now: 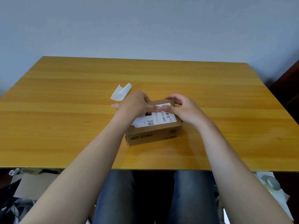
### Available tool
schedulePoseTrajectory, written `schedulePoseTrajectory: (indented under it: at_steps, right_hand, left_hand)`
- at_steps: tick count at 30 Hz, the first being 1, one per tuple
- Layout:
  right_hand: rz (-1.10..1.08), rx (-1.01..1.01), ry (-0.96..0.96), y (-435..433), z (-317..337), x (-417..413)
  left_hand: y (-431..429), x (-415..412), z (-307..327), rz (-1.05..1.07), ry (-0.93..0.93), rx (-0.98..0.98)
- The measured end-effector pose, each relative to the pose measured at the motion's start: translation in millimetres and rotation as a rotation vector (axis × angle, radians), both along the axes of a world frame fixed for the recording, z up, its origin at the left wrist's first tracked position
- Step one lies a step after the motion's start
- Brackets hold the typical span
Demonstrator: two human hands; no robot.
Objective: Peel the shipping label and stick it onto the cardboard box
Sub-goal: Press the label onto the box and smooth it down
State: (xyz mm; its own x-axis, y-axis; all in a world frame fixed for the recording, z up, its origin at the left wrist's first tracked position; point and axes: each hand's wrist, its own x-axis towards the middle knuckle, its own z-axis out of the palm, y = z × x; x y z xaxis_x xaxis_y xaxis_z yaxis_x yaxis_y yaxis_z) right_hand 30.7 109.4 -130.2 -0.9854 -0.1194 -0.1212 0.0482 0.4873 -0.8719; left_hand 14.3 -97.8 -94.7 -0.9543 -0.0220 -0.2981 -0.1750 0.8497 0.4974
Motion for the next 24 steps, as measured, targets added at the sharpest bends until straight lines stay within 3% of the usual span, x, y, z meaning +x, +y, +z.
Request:
schedulePoseTrajectory:
  at_steps: [7, 12, 15, 19, 24]
  right_hand:
    - [-0.118, 0.003, 0.040, -9.6, -1.2, -11.6]
    - [-0.120, -0.010, -0.006, -10.7, 3.0, -12.2]
    - [-0.124, 0.069, -0.070, -8.3, 9.8, -10.1]
    - [-0.048, 0.254, -0.012, -4.9, 20.0, -8.9]
    - [0.150, 0.295, -0.039, -15.4, 27.4, -2.2]
  left_hand:
    - [9.0, -11.3, -6.0, 0.022, 0.044, 0.020]
    - [7.6, -11.8, -5.9, -0.019, 0.049, 0.106]
    - [-1.8, 0.3, -1.4, -0.039, 0.033, 0.056]
    - [-23.1, 15.8, 6.6, -0.016, -0.136, -0.028]
    - [-39.1, 25.9, 7.5, -0.057, -0.224, 0.150]
